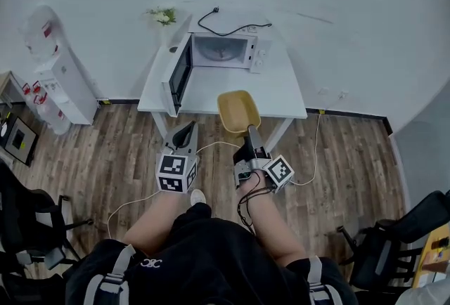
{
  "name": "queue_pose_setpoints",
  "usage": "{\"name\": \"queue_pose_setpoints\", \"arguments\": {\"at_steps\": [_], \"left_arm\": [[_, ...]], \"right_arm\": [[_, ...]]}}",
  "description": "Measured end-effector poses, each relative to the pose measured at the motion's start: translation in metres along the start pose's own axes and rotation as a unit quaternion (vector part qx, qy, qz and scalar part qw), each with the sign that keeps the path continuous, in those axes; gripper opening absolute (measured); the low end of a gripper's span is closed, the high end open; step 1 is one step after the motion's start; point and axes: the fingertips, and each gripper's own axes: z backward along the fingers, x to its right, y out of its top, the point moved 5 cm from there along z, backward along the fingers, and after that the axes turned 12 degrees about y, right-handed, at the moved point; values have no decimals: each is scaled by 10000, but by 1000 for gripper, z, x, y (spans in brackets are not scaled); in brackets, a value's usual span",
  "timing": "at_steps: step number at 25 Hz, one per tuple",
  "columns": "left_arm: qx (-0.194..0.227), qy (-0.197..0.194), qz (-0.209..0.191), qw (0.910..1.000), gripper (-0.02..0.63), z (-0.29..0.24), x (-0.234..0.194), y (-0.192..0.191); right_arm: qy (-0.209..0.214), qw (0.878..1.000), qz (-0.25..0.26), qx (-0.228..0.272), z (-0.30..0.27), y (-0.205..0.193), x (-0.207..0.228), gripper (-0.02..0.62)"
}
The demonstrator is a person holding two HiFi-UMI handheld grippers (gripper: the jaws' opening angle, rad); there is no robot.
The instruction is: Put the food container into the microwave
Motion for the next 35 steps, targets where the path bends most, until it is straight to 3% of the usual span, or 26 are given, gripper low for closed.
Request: {"name": "queue_pose_setpoints", "arguments": {"at_steps": [7, 19, 27, 35], "left_arm": [[-170, -97, 103, 9998, 0, -97, -37, 3], [-309, -608, 71, 9976, 0, -255, -69, 0], [-625, -393, 141, 9972, 0, -301, -67, -21], [-705, 39, 232, 9972, 2, -339, -72, -14]], "right_arm": [[-114, 9998, -166, 23, -88, 11, 46, 215], [-286, 9989, -17, 364, -215, 52, 126, 215], [-413, 9987, -144, 258, -251, 84, 165, 215], [-316, 9991, -250, 141, -314, 125, 213, 215]]}}
